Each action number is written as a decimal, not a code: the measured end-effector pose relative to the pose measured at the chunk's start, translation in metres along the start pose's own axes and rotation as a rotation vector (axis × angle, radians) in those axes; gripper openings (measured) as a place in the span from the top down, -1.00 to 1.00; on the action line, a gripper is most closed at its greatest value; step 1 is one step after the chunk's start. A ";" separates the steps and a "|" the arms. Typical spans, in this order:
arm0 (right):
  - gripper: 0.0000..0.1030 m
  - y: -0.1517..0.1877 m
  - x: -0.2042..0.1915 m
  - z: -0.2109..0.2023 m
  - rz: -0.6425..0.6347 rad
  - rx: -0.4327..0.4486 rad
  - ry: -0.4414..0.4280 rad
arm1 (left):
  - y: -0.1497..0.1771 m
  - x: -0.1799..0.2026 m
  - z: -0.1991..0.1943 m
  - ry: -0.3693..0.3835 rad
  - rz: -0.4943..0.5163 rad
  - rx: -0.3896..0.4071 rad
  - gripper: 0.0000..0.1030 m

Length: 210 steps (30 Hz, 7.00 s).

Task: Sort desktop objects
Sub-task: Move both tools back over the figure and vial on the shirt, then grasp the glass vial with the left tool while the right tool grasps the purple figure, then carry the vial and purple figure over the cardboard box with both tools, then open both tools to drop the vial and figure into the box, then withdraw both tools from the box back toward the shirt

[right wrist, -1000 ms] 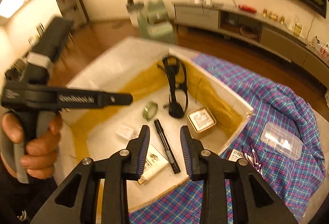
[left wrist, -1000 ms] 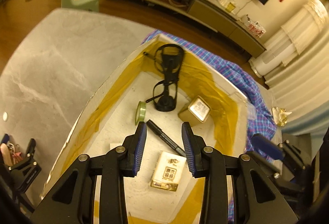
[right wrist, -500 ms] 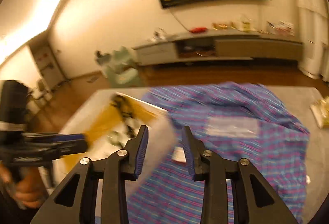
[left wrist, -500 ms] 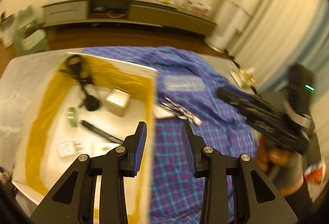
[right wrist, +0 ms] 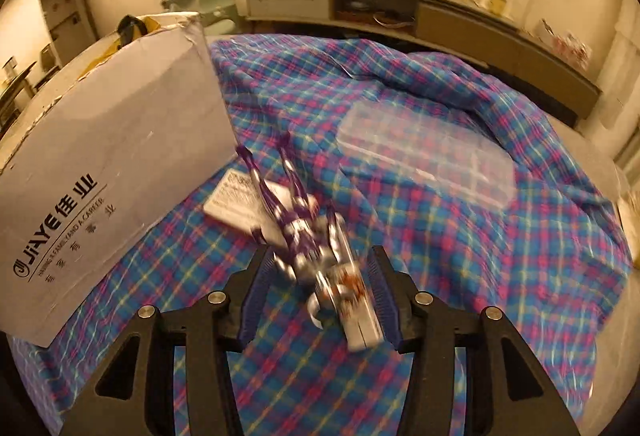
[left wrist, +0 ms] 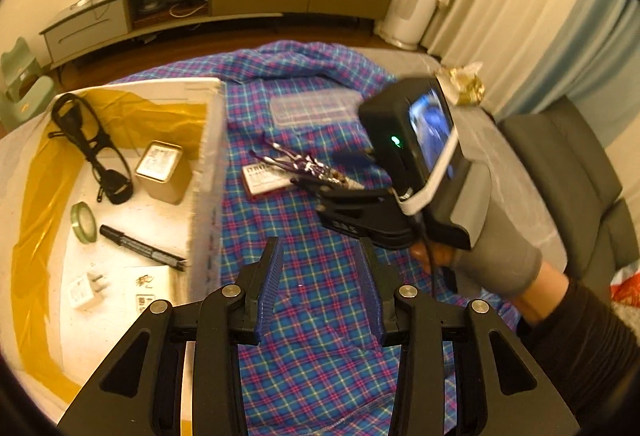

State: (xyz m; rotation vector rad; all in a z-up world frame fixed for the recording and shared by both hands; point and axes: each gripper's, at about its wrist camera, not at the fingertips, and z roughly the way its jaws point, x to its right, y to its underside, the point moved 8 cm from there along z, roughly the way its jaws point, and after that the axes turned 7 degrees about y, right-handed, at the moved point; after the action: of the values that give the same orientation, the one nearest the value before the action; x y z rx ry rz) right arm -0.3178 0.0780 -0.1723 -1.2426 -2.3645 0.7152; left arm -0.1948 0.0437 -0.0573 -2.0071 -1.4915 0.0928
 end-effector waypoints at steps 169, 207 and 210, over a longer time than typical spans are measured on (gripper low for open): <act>0.38 -0.061 -0.186 -0.097 -0.053 -0.028 -0.112 | 0.056 -0.207 -0.079 -0.038 -0.459 0.153 0.79; 0.16 -0.075 -0.192 -0.043 -0.100 -0.146 -0.024 | 0.057 -0.214 -0.064 -0.099 -0.422 0.082 0.29; 0.12 -0.073 -0.190 -0.046 -0.099 -0.146 -0.025 | 0.057 -0.211 -0.067 -0.116 -0.401 0.087 0.29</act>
State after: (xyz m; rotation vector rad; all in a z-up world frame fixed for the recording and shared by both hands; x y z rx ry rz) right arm -0.2378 -0.1040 -0.1097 -1.1697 -2.5174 0.5384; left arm -0.1949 -0.1818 -0.0973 -1.6238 -1.9003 0.1052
